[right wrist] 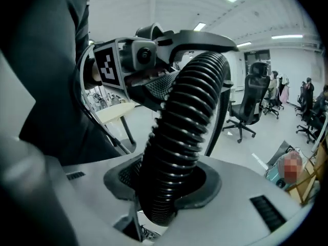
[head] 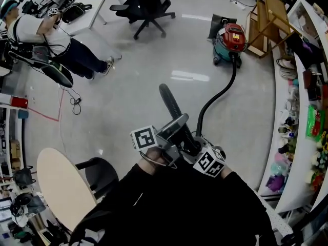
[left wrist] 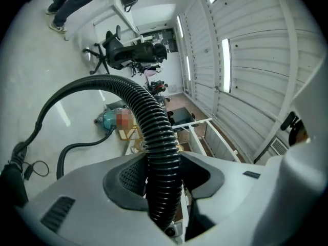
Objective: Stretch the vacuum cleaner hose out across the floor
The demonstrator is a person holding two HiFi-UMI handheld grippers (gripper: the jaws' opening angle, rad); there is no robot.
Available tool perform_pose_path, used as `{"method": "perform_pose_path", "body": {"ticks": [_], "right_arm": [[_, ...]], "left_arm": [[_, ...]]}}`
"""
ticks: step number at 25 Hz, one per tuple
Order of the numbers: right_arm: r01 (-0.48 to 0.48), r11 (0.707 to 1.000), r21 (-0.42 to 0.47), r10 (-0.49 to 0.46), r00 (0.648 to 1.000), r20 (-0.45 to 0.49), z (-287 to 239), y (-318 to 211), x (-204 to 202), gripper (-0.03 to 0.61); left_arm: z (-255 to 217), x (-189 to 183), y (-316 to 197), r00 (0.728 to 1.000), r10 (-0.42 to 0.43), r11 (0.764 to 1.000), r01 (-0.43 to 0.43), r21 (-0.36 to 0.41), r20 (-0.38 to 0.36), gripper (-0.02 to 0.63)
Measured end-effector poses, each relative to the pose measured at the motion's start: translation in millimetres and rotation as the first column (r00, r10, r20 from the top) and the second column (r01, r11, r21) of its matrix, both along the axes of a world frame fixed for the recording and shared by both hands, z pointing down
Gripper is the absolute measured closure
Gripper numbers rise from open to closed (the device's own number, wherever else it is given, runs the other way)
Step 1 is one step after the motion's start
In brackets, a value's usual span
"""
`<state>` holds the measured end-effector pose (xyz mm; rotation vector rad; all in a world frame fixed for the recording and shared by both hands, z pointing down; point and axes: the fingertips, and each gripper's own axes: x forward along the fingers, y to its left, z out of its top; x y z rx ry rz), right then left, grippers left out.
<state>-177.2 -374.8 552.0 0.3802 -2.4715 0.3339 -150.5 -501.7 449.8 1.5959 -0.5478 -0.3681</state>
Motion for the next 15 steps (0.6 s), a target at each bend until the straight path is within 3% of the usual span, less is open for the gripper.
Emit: {"method": "perform_pose_path", "body": {"ticks": [2, 5, 7, 10, 15], "right_arm": [[0.037, 0.999, 0.011, -0.037, 0.999, 0.000, 1, 33, 27, 0.416], [0.127, 0.992, -0.007, -0.127, 0.992, -0.025, 4, 85, 74, 0.420], [0.174, 0.984, -0.038, -0.175, 0.984, -0.036, 7, 118, 99, 0.425], [0.205, 0.975, -0.090, -0.208, 0.978, -0.024, 4, 159, 115, 0.431], [0.230, 0.964, -0.131, -0.228, 0.973, 0.029, -11, 210, 100, 0.430]], "left_arm": [[2, 18, 36, 1.000, 0.013, 1.000, -0.013, 0.009, 0.020, 0.434], [16, 48, 92, 0.975, 0.102, 0.990, -0.120, 0.080, 0.195, 0.408], [30, 63, 128, 0.955, 0.161, 0.980, -0.185, 0.077, 0.248, 0.388], [41, 73, 171, 0.962, 0.212, 0.977, -0.215, -0.004, 0.173, 0.373], [53, 61, 206, 0.987, 0.158, 0.982, -0.161, -0.103, -0.039, 0.365]]}}
